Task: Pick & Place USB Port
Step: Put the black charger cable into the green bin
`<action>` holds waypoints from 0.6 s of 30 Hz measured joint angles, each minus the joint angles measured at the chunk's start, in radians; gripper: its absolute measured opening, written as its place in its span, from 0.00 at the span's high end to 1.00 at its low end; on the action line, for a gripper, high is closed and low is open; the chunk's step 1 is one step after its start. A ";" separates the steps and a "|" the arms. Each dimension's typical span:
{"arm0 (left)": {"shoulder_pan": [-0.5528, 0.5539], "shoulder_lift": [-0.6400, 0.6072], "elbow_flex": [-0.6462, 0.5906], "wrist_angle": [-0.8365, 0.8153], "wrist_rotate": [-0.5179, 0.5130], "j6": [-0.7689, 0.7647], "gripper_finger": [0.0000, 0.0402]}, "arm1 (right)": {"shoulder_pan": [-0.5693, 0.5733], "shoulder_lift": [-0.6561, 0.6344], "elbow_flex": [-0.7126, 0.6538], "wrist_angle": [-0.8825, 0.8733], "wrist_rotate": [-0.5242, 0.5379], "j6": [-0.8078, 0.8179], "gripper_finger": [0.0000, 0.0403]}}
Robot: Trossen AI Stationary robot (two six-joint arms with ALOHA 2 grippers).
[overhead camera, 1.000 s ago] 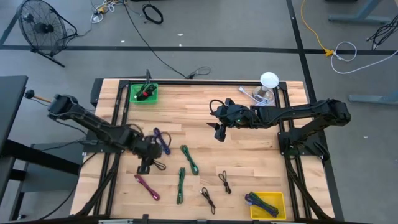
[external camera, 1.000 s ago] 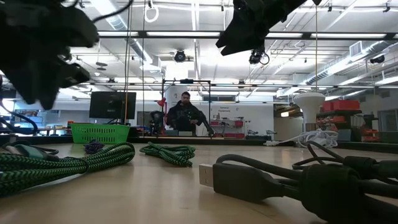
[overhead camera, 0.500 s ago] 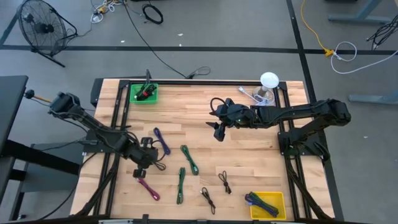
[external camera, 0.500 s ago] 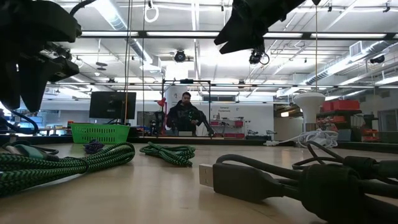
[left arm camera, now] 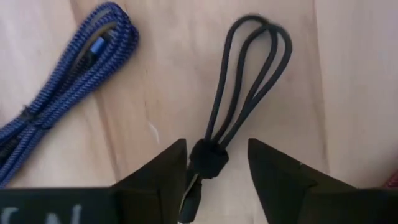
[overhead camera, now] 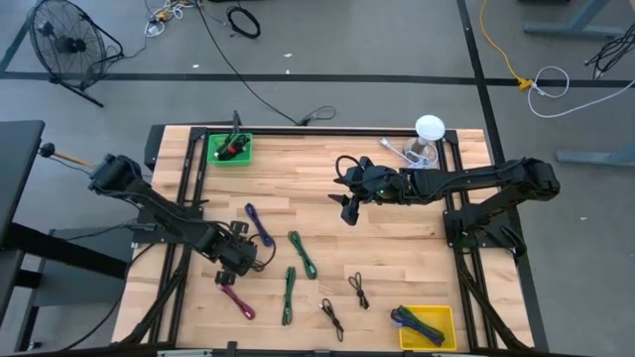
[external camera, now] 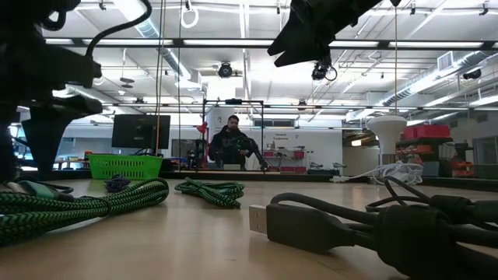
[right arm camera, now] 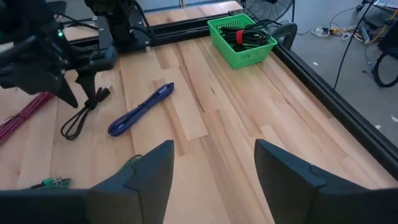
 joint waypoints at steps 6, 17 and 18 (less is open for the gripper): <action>0.000 0.075 0.001 0.031 0.009 0.011 0.49 | 0.000 0.000 0.000 0.000 0.000 0.000 0.44; 0.002 0.100 0.003 0.041 0.049 -0.015 0.93 | 0.000 0.000 0.000 0.000 0.000 -0.001 0.44; 0.002 0.100 0.002 0.043 0.049 -0.027 0.94 | 0.000 0.000 0.000 0.000 0.000 -0.002 0.44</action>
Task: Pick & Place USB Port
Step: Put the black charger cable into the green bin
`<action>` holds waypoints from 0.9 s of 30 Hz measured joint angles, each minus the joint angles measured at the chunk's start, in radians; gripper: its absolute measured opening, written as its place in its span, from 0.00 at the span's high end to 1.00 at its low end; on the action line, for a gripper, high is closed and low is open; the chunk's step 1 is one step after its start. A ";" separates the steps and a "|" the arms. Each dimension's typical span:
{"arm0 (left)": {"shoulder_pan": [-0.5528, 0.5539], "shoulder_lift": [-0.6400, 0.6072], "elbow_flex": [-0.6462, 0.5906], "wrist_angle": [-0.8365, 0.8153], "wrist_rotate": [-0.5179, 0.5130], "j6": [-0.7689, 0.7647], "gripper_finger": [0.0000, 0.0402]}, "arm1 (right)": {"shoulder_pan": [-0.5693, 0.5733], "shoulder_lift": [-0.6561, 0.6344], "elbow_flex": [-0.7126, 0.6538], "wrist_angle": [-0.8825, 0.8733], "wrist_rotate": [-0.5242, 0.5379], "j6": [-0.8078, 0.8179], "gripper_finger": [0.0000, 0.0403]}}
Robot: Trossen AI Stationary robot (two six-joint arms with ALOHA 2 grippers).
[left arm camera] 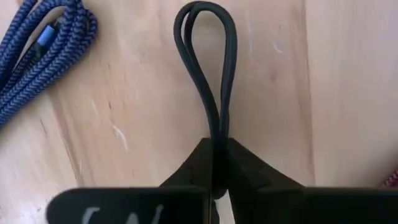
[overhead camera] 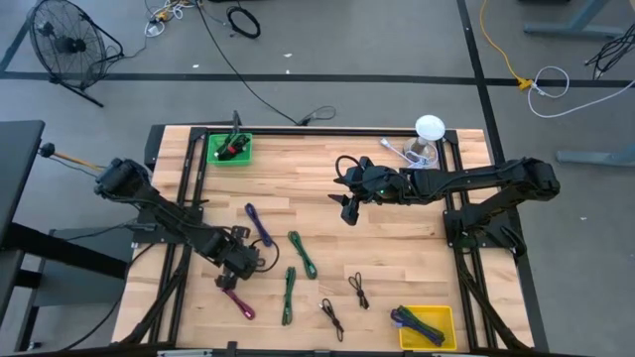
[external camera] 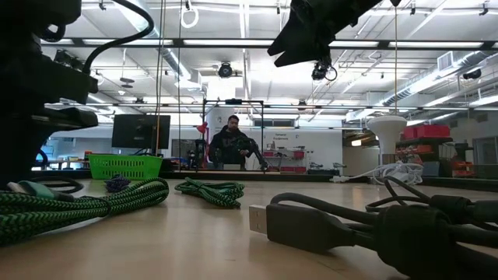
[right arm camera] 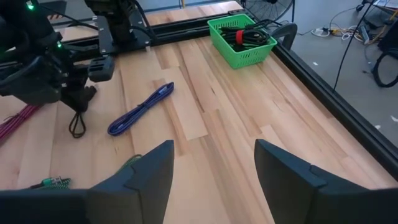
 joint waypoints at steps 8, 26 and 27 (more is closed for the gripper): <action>0.000 0.008 0.038 -0.021 -0.059 -0.041 0.94 | 0.000 0.000 0.000 0.000 0.000 -0.018 0.44; 0.102 -0.161 0.321 -0.556 -0.476 -0.127 0.95 | 0.000 0.000 0.000 -0.012 0.000 -0.075 0.44; 0.121 -0.196 0.316 -0.565 -0.483 -0.127 0.95 | 0.000 0.000 0.000 -0.012 -0.001 -0.080 0.44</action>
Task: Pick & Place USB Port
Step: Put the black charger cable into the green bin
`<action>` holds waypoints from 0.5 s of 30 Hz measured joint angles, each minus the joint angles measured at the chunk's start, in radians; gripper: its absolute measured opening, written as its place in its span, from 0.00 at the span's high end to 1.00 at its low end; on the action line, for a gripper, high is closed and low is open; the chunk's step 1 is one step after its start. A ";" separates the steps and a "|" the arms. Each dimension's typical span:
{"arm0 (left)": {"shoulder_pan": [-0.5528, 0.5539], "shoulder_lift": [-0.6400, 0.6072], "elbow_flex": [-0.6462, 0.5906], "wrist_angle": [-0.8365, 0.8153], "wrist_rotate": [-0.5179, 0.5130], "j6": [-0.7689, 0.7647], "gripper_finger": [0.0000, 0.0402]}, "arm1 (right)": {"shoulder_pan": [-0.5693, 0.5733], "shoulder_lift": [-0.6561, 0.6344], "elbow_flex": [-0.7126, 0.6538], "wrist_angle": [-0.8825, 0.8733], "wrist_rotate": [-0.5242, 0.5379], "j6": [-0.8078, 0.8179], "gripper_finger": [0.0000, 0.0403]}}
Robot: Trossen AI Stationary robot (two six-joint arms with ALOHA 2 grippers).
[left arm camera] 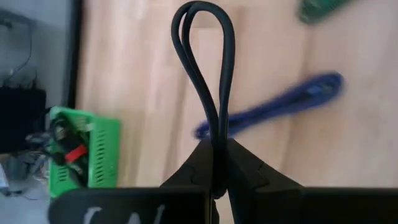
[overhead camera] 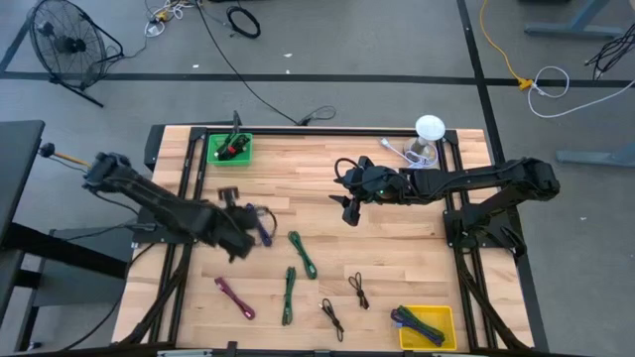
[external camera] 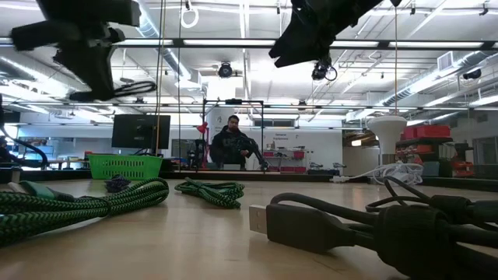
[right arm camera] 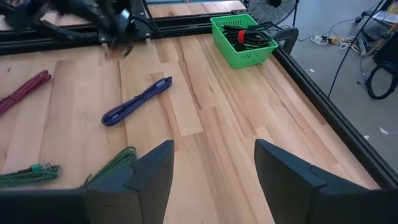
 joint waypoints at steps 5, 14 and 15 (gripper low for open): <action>0.105 -0.189 -0.010 -0.021 -0.092 0.044 0.95 | 0.000 0.000 0.000 -0.007 0.000 -0.009 0.44; 0.387 -0.340 -0.010 -0.020 -0.164 0.254 0.95 | 0.000 0.000 0.000 -0.013 0.001 -0.034 0.44; 0.420 -0.340 -0.010 -0.020 -0.166 0.283 0.95 | 0.000 0.000 0.000 -0.013 0.001 -0.038 0.44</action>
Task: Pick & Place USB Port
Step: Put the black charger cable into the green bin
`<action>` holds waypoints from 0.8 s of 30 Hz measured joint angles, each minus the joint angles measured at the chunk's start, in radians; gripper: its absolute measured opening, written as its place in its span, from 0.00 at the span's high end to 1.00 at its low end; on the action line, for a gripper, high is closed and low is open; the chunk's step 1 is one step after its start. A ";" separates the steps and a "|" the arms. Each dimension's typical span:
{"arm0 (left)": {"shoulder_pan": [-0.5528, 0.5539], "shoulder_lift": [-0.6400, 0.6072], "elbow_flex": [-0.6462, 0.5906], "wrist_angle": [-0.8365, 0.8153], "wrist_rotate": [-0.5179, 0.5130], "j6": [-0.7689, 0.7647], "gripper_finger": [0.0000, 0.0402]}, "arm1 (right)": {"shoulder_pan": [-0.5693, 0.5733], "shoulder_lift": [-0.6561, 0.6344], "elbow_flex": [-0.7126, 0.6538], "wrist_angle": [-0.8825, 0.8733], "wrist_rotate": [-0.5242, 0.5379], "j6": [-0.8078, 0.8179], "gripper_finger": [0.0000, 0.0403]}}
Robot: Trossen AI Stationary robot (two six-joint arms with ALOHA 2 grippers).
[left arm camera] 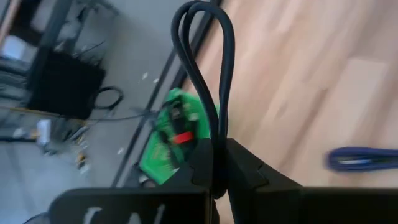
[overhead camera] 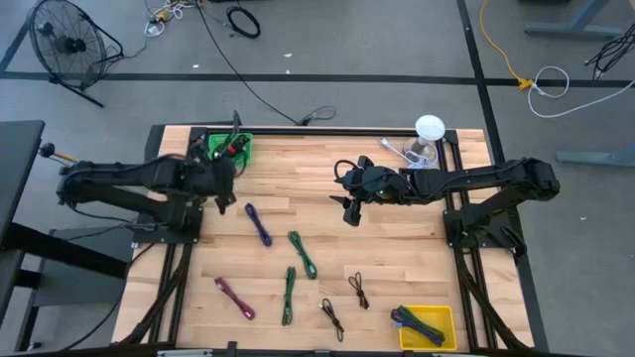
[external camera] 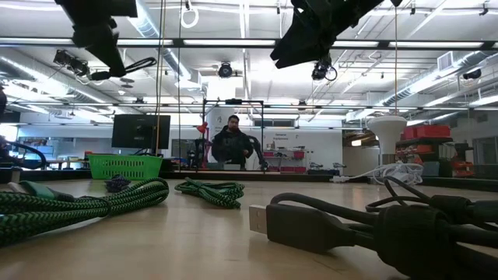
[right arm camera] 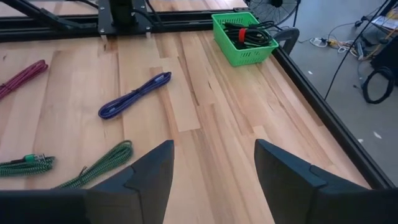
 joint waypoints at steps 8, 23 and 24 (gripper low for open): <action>0.256 -0.001 -0.080 0.181 0.097 0.269 0.95 | 0.000 0.000 0.000 0.000 -0.001 -0.009 0.44; 0.659 0.003 -0.350 0.603 0.333 0.608 0.95 | 0.000 0.000 0.000 -0.047 -0.001 0.016 0.44; 0.681 0.003 -0.352 0.617 0.351 0.608 0.95 | 0.000 0.000 0.000 -0.046 -0.001 0.015 0.44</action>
